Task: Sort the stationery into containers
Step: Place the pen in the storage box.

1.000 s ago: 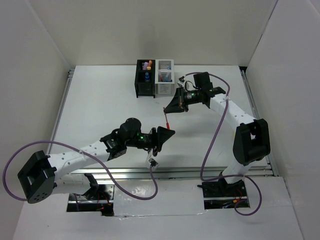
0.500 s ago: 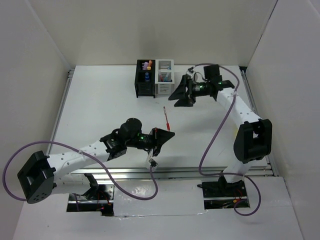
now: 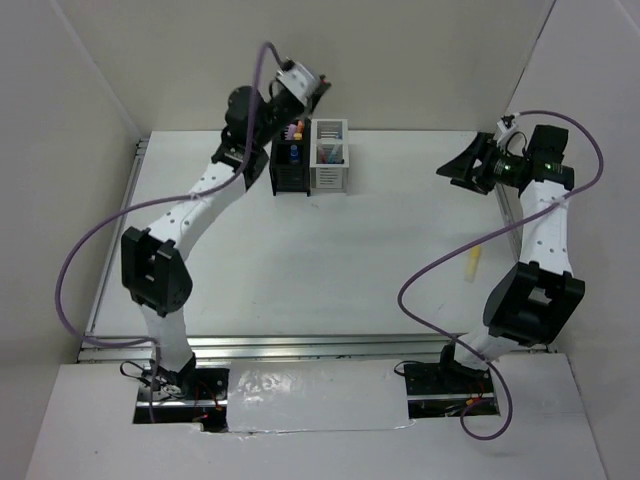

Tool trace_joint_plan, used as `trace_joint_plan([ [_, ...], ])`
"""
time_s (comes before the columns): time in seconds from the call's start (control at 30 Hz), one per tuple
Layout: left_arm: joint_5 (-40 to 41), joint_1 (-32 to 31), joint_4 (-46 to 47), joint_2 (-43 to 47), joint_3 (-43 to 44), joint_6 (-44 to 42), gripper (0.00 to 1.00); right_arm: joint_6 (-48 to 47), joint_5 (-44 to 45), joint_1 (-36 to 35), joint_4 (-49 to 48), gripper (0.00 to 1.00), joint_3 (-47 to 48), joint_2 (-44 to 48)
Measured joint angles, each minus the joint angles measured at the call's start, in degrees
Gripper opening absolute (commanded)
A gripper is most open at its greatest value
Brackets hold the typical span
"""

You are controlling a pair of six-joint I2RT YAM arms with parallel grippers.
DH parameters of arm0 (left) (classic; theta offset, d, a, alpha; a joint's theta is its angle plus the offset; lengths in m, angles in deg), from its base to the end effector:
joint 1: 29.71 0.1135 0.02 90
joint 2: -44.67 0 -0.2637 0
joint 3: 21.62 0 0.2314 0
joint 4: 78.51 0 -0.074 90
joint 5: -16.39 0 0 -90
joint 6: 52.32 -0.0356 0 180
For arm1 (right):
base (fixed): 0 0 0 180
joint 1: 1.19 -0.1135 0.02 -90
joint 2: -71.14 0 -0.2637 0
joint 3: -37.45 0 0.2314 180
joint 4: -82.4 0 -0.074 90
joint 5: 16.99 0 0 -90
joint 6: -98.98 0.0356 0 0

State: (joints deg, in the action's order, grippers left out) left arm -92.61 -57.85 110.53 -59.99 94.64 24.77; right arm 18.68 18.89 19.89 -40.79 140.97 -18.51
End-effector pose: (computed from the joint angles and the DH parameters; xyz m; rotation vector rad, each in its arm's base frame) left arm 0.3597 -0.2056 0.4531 0.6969 1.0285 -0.4316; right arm 0.3020 -0.0855 0.3680 0.1054 2.1182 0.9630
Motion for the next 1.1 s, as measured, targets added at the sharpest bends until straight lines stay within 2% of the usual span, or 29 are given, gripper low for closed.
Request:
trace_joint_plan([
  [0.1, 2.62, 5.68, 2.6, -7.19, 7.85, 11.23, 0.0, -2.73, 0.42, 3.08, 1.36, 0.75, -5.31, 3.19],
  [0.17, 3.32, 7.5, 4.52, -11.02, 10.01, 17.14, 0.0, -4.63, 1.14, 5.66, 2.16, 0.74, -8.33, 5.01],
  [0.4, 2.75, 7.13, 7.91, -19.5, 10.21, 28.17, 0.0, -11.93, 3.67, 11.65, 7.21, 0.74, -10.1, 7.72],
  [0.6, 1.22, 6.56, 11.06, -21.79, 10.08, 31.45, 0.0, -15.8, 5.73, 13.57, 10.32, 0.74, -10.05, 8.41],
  [0.97, 1.4, 6.12, 13.75, -22.8, 6.4, 29.18, 0.03, -18.93, 10.64, 15.06, 12.66, 0.74, -10.05, 8.46],
  [1.07, 1.6, 5.84, 13.7, -23.54, 5.88, 28.02, 0.12, -20.15, 13.09, 15.08, 13.68, 0.74, -9.75, 8.46],
  [1.1, 1.62, 5.81, 13.64, -23.8, 5.86, 27.85, 0.21, -20.57, 13.75, 15.08, 13.94, 0.74, -9.64, 8.46],
])
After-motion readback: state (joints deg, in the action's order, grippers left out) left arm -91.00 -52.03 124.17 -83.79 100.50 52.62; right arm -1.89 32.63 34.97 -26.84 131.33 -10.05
